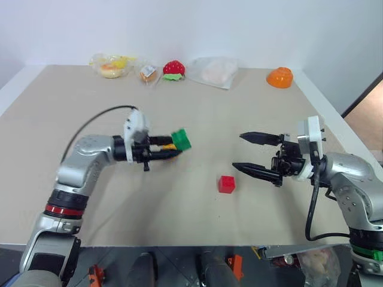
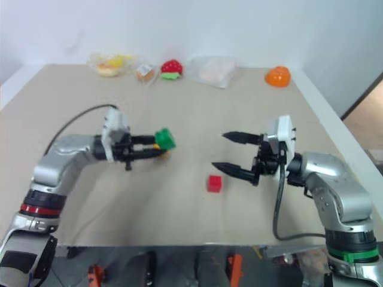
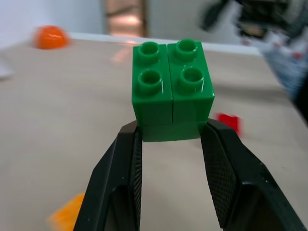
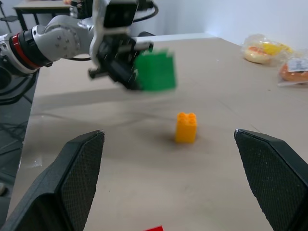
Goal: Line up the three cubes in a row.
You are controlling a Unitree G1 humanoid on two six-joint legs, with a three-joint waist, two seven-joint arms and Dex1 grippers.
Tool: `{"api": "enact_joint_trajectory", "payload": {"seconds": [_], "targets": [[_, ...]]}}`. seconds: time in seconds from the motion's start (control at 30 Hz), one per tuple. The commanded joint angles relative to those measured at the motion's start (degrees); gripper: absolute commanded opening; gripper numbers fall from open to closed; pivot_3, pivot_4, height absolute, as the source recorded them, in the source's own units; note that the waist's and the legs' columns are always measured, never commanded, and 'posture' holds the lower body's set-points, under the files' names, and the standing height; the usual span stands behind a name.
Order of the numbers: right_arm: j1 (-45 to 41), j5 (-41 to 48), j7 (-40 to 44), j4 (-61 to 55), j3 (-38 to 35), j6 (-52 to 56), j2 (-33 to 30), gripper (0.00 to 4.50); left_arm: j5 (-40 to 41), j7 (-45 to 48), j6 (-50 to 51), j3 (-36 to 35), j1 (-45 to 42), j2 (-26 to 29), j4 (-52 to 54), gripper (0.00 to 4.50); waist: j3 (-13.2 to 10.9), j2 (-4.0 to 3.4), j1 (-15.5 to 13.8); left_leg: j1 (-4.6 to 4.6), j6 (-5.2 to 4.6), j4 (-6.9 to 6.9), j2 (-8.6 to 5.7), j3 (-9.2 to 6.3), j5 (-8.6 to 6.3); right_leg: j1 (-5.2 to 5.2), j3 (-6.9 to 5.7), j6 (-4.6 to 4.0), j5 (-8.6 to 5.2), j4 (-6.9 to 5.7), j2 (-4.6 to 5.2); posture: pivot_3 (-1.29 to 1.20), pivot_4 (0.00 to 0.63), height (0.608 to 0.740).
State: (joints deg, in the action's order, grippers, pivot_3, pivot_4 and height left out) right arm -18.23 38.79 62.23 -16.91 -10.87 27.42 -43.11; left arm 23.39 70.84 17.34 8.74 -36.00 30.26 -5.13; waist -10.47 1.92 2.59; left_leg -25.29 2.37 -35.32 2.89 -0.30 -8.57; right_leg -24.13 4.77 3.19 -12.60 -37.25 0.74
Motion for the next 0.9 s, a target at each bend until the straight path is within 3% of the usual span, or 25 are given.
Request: {"api": "enact_joint_trajectory", "payload": {"seconds": [0.03, 0.43, 0.9], "targets": [[0.87, 1.86, -1.38, -3.80, -2.50, 0.36, -0.78, 4.50, -5.42, 1.51, -6.35, 4.39, 0.51, -1.45, -3.73, 1.23, 0.00, 0.00, 0.01, 0.01, -0.02, -0.02, 0.00, 0.03, 0.01, 0.00, 0.04, 0.00, 0.03, 0.00, 0.00, 0.00, 0.150, 0.740], [2.93, 2.93, -3.81, -6.34, -3.31, 1.01, -1.17, 4.50, -14.37, 1.77, -16.94, 7.14, -2.80, -5.01, -19.69, 1.23, 0.00, 0.00, -0.05, -0.07, -0.07, -0.08, 0.00, 0.03, 0.04, -0.03, 0.04, 0.00, 0.10, 0.01, 0.01, 0.00, 0.150, 0.740], [6.55, -1.42, 1.79, -2.75, -0.66, -1.90, -5.25, 4.50, -13.91, 6.06, -18.69, 7.26, -1.63, -4.94, -16.98, 1.23, 0.00, 0.00, -0.02, -0.07, -0.07, -0.07, 0.00, 0.02, 0.04, -0.04, 0.04, 0.01, 0.09, 0.00, 0.00, 0.00, 0.150, 0.740]]}}
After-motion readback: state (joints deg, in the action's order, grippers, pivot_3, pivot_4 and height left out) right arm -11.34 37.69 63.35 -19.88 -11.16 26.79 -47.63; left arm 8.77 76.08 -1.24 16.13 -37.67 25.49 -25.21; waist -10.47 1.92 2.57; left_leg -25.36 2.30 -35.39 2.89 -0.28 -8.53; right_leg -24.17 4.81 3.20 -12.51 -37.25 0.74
